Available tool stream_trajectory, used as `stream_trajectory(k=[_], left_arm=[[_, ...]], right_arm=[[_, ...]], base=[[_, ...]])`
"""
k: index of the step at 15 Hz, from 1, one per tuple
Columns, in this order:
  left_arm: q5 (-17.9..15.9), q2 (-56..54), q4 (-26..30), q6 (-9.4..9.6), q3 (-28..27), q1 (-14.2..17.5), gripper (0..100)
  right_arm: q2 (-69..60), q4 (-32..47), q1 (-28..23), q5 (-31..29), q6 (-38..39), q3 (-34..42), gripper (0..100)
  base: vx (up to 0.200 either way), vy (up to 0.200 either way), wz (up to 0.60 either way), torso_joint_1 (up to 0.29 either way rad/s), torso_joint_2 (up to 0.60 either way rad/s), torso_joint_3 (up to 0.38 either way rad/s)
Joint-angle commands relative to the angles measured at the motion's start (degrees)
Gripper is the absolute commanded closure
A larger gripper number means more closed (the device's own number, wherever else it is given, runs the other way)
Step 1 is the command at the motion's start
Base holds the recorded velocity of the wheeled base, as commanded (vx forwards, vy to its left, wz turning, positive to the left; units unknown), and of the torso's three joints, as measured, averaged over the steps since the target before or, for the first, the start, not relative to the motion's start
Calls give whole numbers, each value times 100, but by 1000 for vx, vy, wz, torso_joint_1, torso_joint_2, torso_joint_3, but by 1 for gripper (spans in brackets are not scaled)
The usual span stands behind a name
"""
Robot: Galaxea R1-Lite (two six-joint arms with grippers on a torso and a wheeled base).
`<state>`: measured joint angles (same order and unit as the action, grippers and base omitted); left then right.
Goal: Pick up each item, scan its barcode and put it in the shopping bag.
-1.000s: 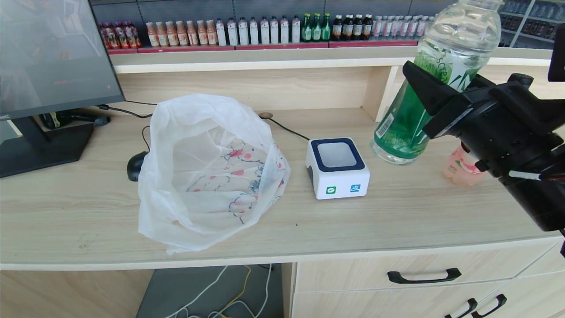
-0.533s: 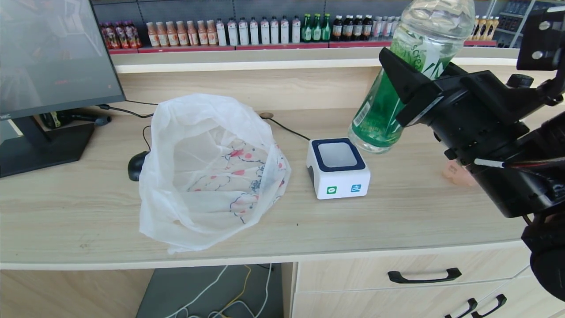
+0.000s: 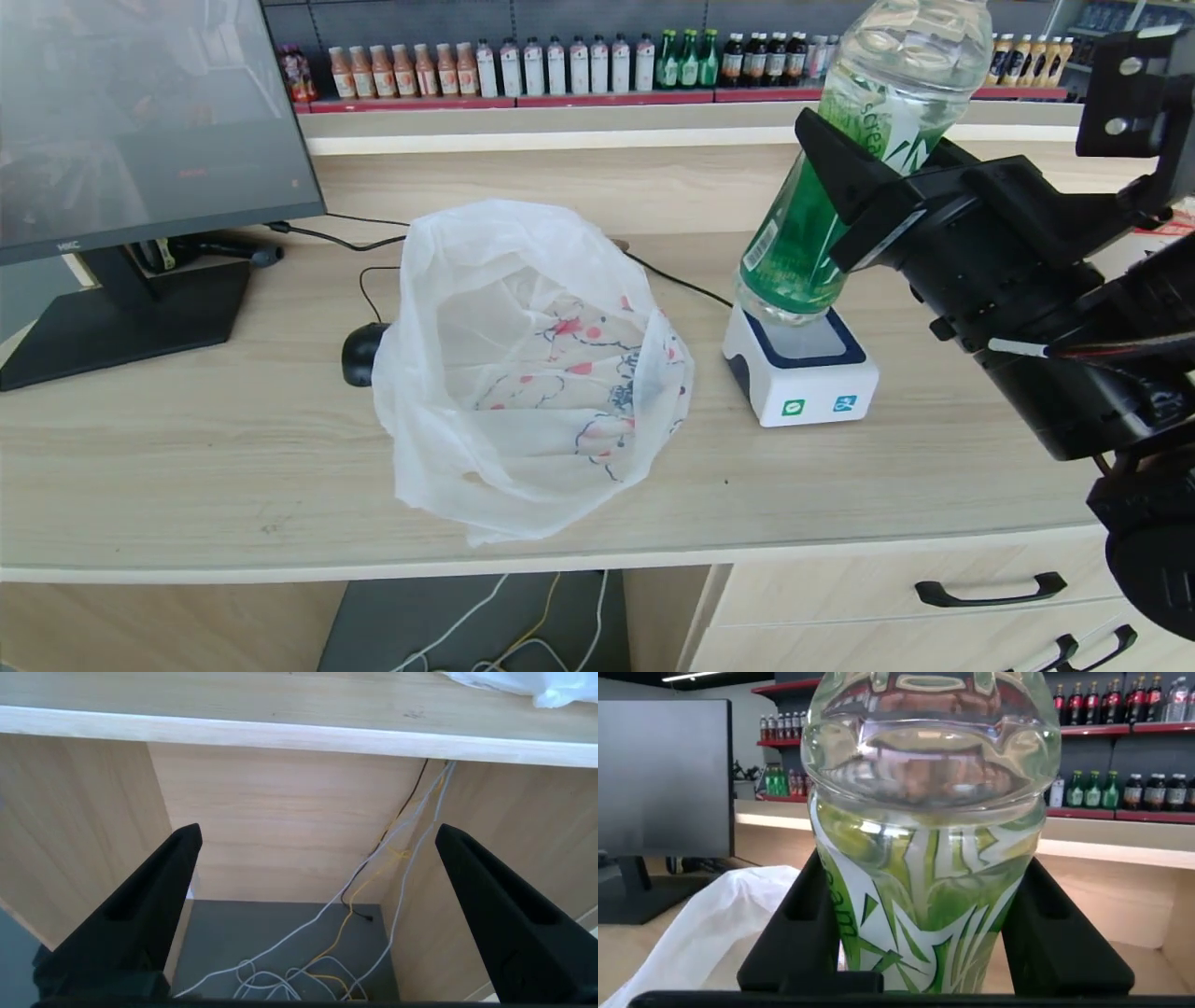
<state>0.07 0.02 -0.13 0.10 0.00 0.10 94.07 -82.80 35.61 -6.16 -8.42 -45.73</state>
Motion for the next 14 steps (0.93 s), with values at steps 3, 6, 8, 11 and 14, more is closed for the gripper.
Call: stream_trajectory(k=[3,6,8,11,14], left_arm=[[1,-2,-4,-1,0,-1,0],[1,-2,-4,-1,0,-1,0],[1,-2,-4,8,0,-1,0],[-7,-2,-4,17,0,-1,0],[1,-2,-4,17,0,-1,0]], right_arm=[[23,-17,7,0,-1,-6,100],[41,-114,7,0,-1,20,100],[76,-122,7,0,-1,11,100],[102,-131,16,9,-1,20,100],[129,-122,174,0,-10,55,100]], base=[[0,200,0,4,2,4],[0,200,0,4,-2,2],[0,200,0,2,5,7],[0,67,0,2,1,-1],[0,0,0,0,0,0]])
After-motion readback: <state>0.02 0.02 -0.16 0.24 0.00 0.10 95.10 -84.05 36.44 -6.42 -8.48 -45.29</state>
